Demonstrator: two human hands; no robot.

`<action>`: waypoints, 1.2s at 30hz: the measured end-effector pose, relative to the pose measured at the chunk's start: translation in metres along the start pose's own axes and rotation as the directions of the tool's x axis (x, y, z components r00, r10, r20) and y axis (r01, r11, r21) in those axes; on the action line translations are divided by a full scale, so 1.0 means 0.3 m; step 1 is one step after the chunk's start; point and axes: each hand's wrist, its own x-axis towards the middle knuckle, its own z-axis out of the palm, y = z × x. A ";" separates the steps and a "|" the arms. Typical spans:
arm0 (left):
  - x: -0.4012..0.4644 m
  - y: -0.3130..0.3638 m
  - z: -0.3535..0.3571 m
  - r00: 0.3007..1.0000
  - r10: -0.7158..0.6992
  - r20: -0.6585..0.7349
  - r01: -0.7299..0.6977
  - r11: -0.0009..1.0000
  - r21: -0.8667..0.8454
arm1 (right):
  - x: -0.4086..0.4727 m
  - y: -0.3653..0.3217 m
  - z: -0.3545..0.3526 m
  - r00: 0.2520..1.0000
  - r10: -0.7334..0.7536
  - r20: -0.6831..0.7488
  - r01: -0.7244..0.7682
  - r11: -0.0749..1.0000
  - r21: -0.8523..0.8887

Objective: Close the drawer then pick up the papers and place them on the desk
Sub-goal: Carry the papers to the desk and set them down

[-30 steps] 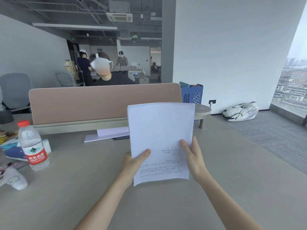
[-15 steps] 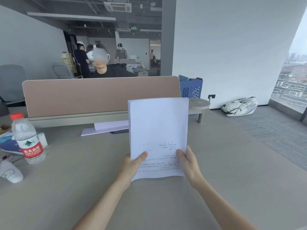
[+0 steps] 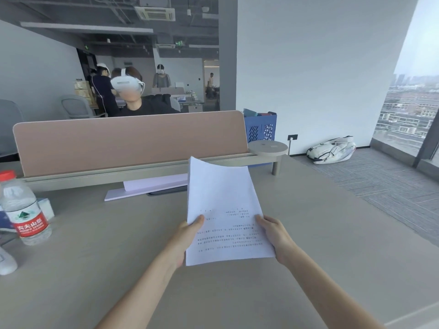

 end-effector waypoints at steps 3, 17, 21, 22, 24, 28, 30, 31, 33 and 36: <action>0.003 0.002 0.063 0.996 -0.082 0.031 0.085 0.993 -0.084 | 0.009 0.000 -0.043 0.997 -0.021 -0.074 0.022 1.000 0.006; 0.157 -0.021 0.441 0.991 0.048 -0.123 -0.036 0.995 0.098 | 0.145 0.037 -0.401 0.969 0.013 -0.248 -0.042 0.993 -0.112; 0.235 -0.030 0.546 0.975 0.132 -0.177 -0.092 0.972 0.216 | 0.225 0.042 -0.503 0.946 -0.041 -0.320 -0.046 0.965 -0.258; 0.254 -0.033 0.573 0.975 0.144 -0.167 -0.100 0.963 0.249 | 0.249 0.042 -0.528 0.939 -0.066 -0.338 -0.048 0.947 -0.318; 0.297 -0.034 0.625 0.978 0.170 -0.119 -0.124 0.938 0.323 | 0.293 0.032 -0.576 0.924 -0.109 -0.366 -0.069 0.896 -0.440; 0.411 -0.029 0.700 0.984 0.176 -0.033 -0.142 0.881 0.452 | 0.385 0.005 -0.679 0.915 -0.177 -0.363 -0.085 0.794 -0.603; 0.462 -0.018 0.727 0.986 0.168 0.005 -0.148 0.852 0.502 | 0.431 -0.012 -0.722 0.916 -0.194 -0.350 -0.087 0.757 -0.647; 0.486 -0.012 0.739 0.984 0.175 0.021 -0.159 0.833 0.530 | 0.454 -0.022 -0.740 0.918 -0.201 -0.342 -0.085 0.743 -0.664; 0.537 -0.006 0.755 0.979 0.200 0.044 -0.187 0.783 0.593 | 0.501 -0.036 -0.769 0.921 -0.210 -0.327 -0.082 0.719 -0.690; 0.606 0.003 0.779 0.971 0.230 0.066 -0.212 0.698 0.684 | 0.573 -0.053 -0.803 0.919 -0.222 -0.326 -0.088 0.692 -0.717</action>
